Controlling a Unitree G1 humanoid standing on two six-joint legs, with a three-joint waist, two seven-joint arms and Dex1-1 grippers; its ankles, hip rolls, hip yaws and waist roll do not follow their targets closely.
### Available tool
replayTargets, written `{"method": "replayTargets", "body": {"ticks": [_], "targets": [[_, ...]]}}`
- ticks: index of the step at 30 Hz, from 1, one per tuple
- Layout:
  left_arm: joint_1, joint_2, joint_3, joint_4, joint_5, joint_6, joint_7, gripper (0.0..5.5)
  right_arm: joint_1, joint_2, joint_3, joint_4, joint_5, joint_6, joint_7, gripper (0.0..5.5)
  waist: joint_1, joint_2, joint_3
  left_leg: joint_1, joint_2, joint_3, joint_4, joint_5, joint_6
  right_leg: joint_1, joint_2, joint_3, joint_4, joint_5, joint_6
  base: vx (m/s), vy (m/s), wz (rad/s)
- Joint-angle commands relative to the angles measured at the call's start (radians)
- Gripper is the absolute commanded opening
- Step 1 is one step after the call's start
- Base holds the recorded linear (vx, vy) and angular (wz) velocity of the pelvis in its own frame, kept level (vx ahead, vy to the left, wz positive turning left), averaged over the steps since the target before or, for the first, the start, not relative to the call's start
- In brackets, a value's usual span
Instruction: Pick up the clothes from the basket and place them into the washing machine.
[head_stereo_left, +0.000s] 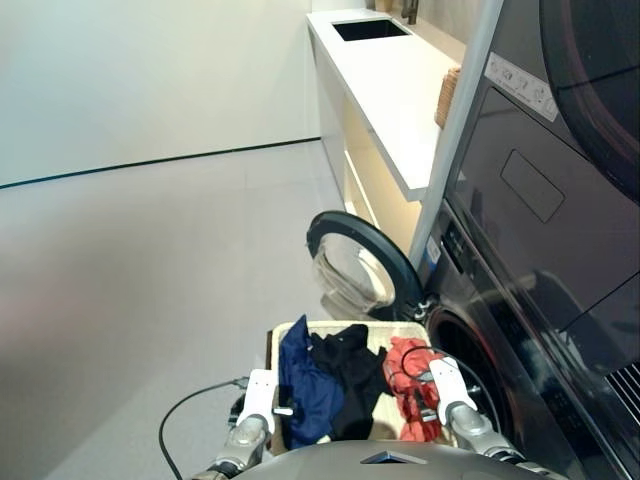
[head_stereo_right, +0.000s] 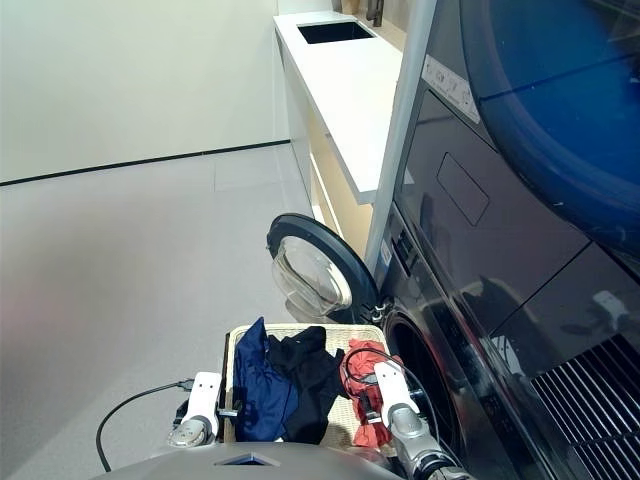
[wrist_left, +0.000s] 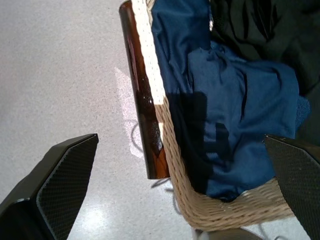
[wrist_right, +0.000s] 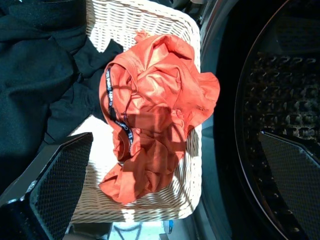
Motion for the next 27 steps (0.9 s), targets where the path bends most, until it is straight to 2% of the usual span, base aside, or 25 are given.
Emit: {"method": "replayTargets", "body": {"ticks": [1,11,18,22,27], "targets": [[-0.116,0.036,-0.019,0.047,0.087,-0.013,-0.002,5.5,-0.131,0.046,0.038,0.004,-0.01,-0.019,0.005,5.5,-0.009,-0.086,0.044,0.017,-0.062,0.032,0.053,-0.091,0.013,-0.013,-0.035,0.052,0.032,-0.065,0.091,0.0,0.0,0.0],[-0.21,0.082,-0.093,0.003,0.151,-0.024,0.014,5.5,-0.221,0.018,0.102,-0.095,-0.018,-0.028,0.007,5.5,-0.009,-0.084,0.116,-0.104,-0.068,0.031,0.069,-0.06,0.009,-0.137,-0.043,0.052,0.059,-0.04,0.095,-0.027,0.011,-0.005],[-0.336,0.106,-0.157,-0.025,0.175,-0.019,0.055,5.5,-0.341,0.008,0.165,-0.181,-0.018,-0.039,-0.007,5.5,-0.012,-0.077,0.22,-0.257,-0.07,0.03,0.144,-0.062,0.017,-0.308,-0.051,0.06,0.178,-0.056,0.086,-0.082,0.037,-0.011],[-0.396,0.108,-0.171,-0.027,0.172,-0.015,0.083,5.5,-0.398,0.008,0.192,-0.229,-0.018,-0.048,-0.021,5.5,-0.017,-0.076,0.254,-0.34,-0.069,0.033,0.182,-0.06,0.012,-0.386,-0.058,0.056,0.198,-0.048,0.085,-0.029,0.013,-0.011],[-0.45,0.109,-0.179,-0.024,0.151,-0.009,0.1,5.5,-0.456,0.003,0.212,-0.278,-0.015,-0.056,-0.035,5.5,-0.024,-0.076,0.277,-0.412,-0.067,0.044,0.204,-0.057,0.009,-0.462,-0.058,0.067,0.211,-0.04,0.085,-0.01,0.004,0.001]]}}
